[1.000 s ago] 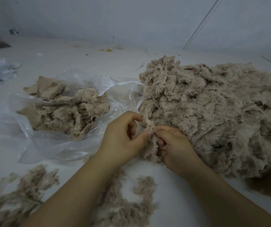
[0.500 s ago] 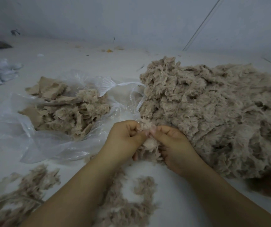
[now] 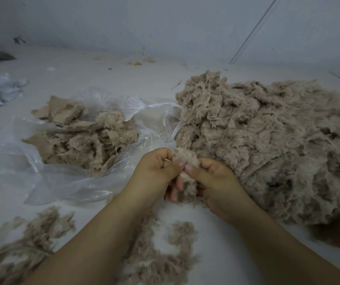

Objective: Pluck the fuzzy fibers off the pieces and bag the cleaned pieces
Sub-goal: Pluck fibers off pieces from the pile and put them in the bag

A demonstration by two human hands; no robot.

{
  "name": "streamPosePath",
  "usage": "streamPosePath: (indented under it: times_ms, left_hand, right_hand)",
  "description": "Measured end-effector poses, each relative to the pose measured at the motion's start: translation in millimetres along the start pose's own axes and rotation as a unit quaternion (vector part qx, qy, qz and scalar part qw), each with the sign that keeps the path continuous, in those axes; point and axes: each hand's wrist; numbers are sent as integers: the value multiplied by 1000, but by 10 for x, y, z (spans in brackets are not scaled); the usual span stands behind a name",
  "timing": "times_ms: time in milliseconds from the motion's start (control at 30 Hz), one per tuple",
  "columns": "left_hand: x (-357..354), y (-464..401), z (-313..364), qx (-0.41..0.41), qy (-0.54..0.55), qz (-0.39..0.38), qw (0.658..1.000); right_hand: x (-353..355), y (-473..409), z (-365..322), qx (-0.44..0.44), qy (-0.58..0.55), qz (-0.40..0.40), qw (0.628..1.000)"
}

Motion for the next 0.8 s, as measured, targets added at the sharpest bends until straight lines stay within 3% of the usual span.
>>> streamPosePath:
  times_ms: [133, 333, 633, 700, 800]
  left_hand:
    - [-10, 8, 26, 1, 25, -38, 999]
    - [7, 16, 22, 25, -35, -55, 998]
    - [-22, -5, -39, 11, -41, 50, 998]
    - [0, -21, -32, 20, -59, 57, 996]
    - [8, 7, -14, -30, -125, 48, 991]
  right_hand:
    - [-8, -20, -5, 5, 27, 34, 999]
    - [-2, -56, 21, -36, -1, 124, 992]
    - [2, -38, 52, -30, 4, 105, 994]
    - [-1, -39, 53, -26, -2, 101, 995]
    - [5, -36, 58, -27, -16, 83, 996]
Point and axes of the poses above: each hand's wrist, its own y-axis away from the middle knuckle, its own x-axis out of the back of the hand, z = x × y, and after that the axes turned 12 degrees about z, right-handed
